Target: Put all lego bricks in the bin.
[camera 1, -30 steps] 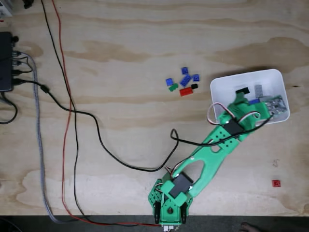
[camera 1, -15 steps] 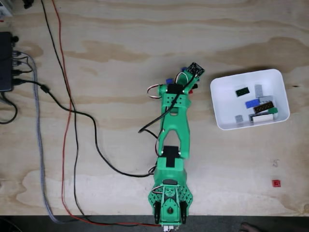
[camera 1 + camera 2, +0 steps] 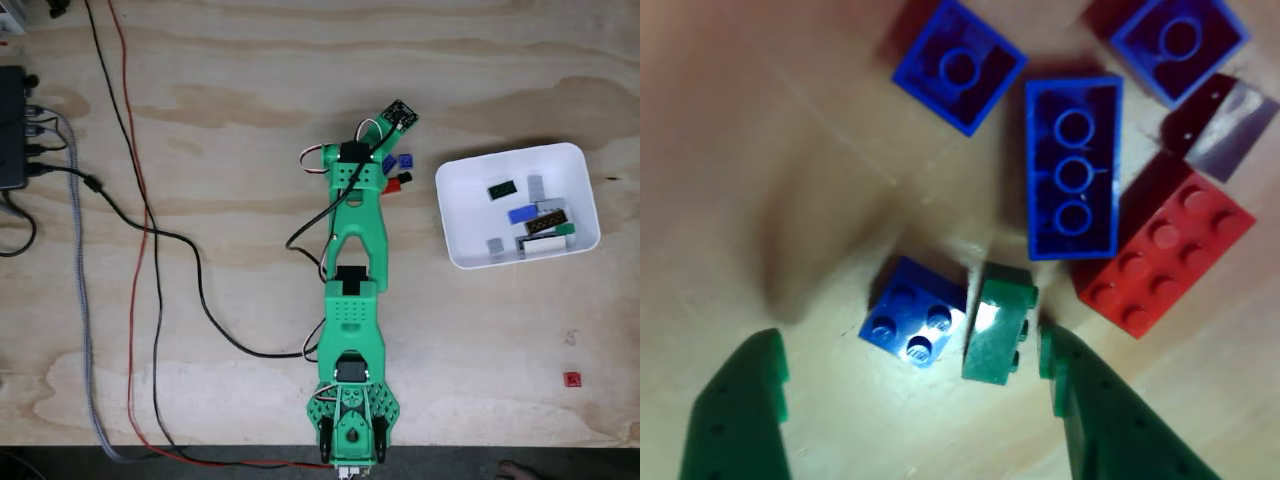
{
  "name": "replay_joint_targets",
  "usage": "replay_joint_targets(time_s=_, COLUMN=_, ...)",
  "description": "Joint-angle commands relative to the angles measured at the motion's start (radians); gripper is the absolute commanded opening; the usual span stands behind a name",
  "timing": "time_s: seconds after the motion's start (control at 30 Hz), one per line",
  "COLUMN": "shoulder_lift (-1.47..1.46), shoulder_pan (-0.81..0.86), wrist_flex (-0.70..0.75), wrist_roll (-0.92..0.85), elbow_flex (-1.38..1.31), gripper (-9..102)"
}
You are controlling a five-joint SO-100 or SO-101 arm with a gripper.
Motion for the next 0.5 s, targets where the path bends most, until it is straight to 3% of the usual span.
replay_joint_targets(time_s=0.0, shoulder_lift=0.032, shoulder_pan=-0.023, wrist_flex=-0.009, wrist_roll=0.002, elbow_flex=-0.037, gripper=20)
replay_joint_targets(time_s=0.13, shoulder_lift=0.044, shoulder_pan=-0.011, wrist_flex=-0.017, wrist_roll=-0.014, elbow_flex=-0.011, gripper=14)
replay_joint_targets(time_s=0.47, shoulder_lift=0.054, shoulder_pan=0.066, wrist_flex=-0.029, wrist_roll=-0.046, elbow_flex=-0.012, gripper=23)
